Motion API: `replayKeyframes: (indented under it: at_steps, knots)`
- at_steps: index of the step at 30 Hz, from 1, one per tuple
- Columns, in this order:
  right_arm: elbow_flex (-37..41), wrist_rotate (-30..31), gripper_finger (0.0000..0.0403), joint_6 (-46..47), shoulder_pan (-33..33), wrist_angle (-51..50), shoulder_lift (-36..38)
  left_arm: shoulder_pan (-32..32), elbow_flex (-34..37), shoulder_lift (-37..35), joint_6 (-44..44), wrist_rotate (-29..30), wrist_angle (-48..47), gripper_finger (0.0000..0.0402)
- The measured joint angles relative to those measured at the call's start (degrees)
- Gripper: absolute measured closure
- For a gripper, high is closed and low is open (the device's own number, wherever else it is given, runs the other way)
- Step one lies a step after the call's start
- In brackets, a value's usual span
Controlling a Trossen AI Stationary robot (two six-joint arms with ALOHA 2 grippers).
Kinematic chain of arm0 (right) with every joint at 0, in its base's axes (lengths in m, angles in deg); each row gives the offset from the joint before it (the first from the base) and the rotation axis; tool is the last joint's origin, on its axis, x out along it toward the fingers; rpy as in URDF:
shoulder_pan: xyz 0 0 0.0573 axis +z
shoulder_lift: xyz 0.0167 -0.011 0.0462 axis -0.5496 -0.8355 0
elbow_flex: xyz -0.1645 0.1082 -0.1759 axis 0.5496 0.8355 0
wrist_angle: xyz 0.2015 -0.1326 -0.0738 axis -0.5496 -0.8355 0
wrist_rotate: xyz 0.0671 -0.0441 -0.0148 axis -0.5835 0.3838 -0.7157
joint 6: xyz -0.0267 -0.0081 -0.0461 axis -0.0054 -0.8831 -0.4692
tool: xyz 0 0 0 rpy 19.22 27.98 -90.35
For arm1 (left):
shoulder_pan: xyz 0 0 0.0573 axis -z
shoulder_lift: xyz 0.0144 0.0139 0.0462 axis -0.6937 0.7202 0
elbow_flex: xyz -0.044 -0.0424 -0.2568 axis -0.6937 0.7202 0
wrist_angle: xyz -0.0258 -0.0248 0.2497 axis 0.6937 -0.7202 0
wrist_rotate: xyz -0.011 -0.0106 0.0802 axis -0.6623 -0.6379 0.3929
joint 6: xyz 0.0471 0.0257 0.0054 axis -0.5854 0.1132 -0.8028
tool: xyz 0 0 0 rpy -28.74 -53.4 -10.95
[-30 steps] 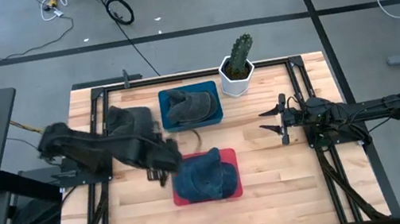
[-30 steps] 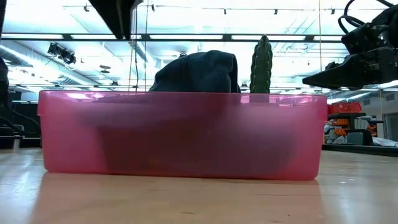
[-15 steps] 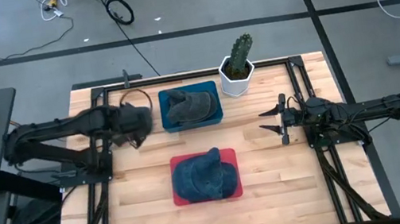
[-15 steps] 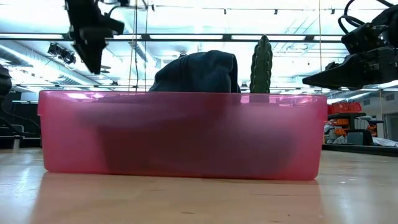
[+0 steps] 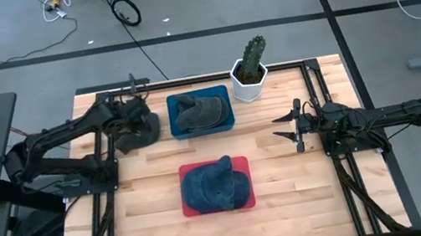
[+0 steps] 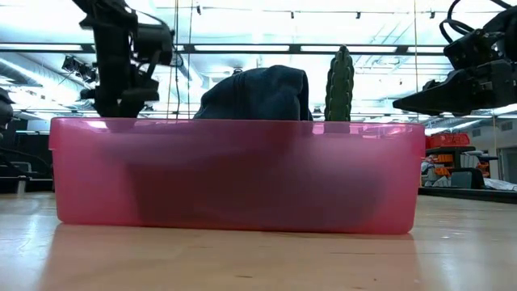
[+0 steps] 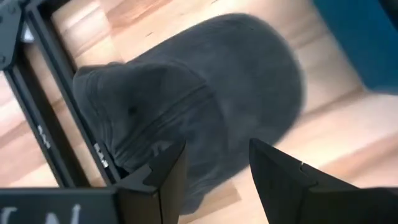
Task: Pick & Place hat
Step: Put the black cap into the blue bin
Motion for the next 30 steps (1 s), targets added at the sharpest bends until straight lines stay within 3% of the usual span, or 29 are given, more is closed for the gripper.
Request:
replayKeyframes:
  at_steps: [10,15,30]
  knots:
    - [0.00,0.00,0.0210,0.00,-0.02,0.09,-0.01,-7.70,4.99,0.00,-1.97,-1.73,6.75,0.0225]
    - [0.00,-0.01,0.0210,0.00,-0.02,0.09,-0.01,-8.71,7.67,0.02,-2.42,-5.50,12.05,0.0225]
    - [0.00,0.00,0.0210,0.00,-0.01,0.07,0.00,-12.04,14.46,0.44,-3.95,-8.06,19.12,0.0225]
